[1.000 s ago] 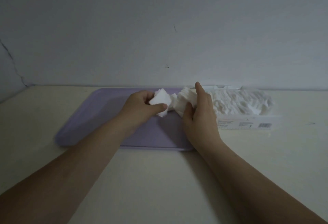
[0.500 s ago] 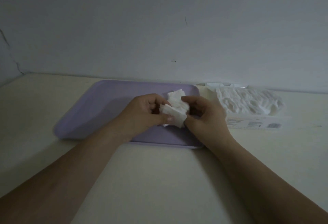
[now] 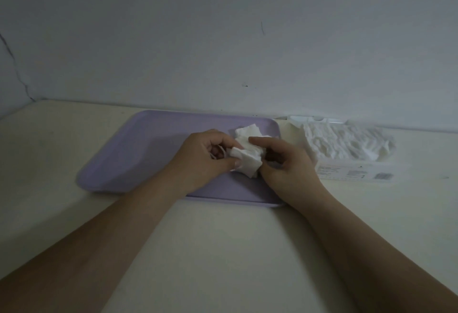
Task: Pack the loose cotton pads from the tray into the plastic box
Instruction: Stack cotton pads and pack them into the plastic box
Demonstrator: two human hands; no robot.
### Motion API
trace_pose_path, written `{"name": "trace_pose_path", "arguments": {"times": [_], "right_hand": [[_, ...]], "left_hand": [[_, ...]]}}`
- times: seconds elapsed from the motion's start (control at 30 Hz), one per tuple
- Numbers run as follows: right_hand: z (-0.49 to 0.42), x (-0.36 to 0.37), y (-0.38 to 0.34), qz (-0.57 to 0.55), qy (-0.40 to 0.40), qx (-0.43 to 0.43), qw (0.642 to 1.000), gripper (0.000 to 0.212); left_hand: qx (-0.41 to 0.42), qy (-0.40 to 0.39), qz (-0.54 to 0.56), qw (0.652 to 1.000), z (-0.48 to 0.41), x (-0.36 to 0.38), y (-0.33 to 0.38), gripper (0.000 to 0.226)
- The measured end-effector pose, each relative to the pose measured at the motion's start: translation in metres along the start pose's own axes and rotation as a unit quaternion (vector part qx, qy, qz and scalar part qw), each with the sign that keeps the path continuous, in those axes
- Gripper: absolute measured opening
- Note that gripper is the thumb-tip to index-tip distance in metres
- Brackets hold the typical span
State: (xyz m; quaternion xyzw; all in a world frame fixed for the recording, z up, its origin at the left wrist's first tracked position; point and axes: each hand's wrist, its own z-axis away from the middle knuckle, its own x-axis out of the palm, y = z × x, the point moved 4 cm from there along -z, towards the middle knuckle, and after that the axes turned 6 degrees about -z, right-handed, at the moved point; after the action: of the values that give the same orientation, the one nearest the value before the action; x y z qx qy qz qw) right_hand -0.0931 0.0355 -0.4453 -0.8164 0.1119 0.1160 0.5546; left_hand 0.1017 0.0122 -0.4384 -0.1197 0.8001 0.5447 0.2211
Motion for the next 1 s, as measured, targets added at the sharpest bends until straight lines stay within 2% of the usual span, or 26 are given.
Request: {"name": "trace_pose_path", "arguments": {"times": [0.17, 0.3, 0.37, 0.5, 0.6, 0.67, 0.73, 0.83, 0.9, 1.0], "right_hand": [[0.000, 0.002, 0.001, -0.016, -0.001, 0.006, 1.000, 0.038], [0.001, 0.004, 0.000, -0.047, -0.025, 0.014, 0.998, 0.047], [0.001, 0.004, 0.000, -0.051, -0.030, 0.018, 0.998, 0.052], [0.001, 0.004, 0.000, -0.059, -0.022, 0.023, 0.998, 0.048], [0.001, 0.004, -0.003, -0.056, -0.020, 0.023, 0.998, 0.047], [0.000, 0.002, -0.002, -0.048, -0.014, 0.024, 0.998, 0.046], [-0.001, 0.001, 0.000, -0.045, -0.003, 0.029, 0.999, 0.043], [-0.003, -0.002, 0.002, -0.038, 0.008, 0.024, 0.999, 0.043], [-0.003, -0.004, 0.003, -0.039, 0.014, 0.017, 0.999, 0.042], [-0.003, -0.005, 0.003, -0.034, 0.026, 0.008, 0.999, 0.042]], "left_hand": [[0.025, 0.047, -0.040, 0.998, 0.001, -0.002, 0.006, 0.039], [0.109, 0.078, -0.125, 0.983, 0.002, 0.000, 0.016, 0.032], [0.121, 0.090, -0.145, 0.978, 0.003, 0.000, 0.018, 0.026], [0.131, 0.105, -0.167, 0.972, 0.005, 0.000, 0.016, 0.020], [0.153, 0.090, -0.145, 0.973, 0.005, 0.001, 0.016, 0.020], [0.128, 0.081, -0.101, 0.983, 0.005, 0.000, 0.012, 0.022], [0.065, 0.065, -0.039, 0.995, 0.005, 0.000, 0.007, 0.023], [0.010, 0.053, 0.054, 0.997, 0.006, -0.002, 0.008, 0.027], [-0.003, 0.048, 0.079, 0.996, 0.005, -0.005, 0.010, 0.027], [-0.023, -0.013, 0.096, 0.995, 0.006, -0.002, 0.009, 0.021]]}}
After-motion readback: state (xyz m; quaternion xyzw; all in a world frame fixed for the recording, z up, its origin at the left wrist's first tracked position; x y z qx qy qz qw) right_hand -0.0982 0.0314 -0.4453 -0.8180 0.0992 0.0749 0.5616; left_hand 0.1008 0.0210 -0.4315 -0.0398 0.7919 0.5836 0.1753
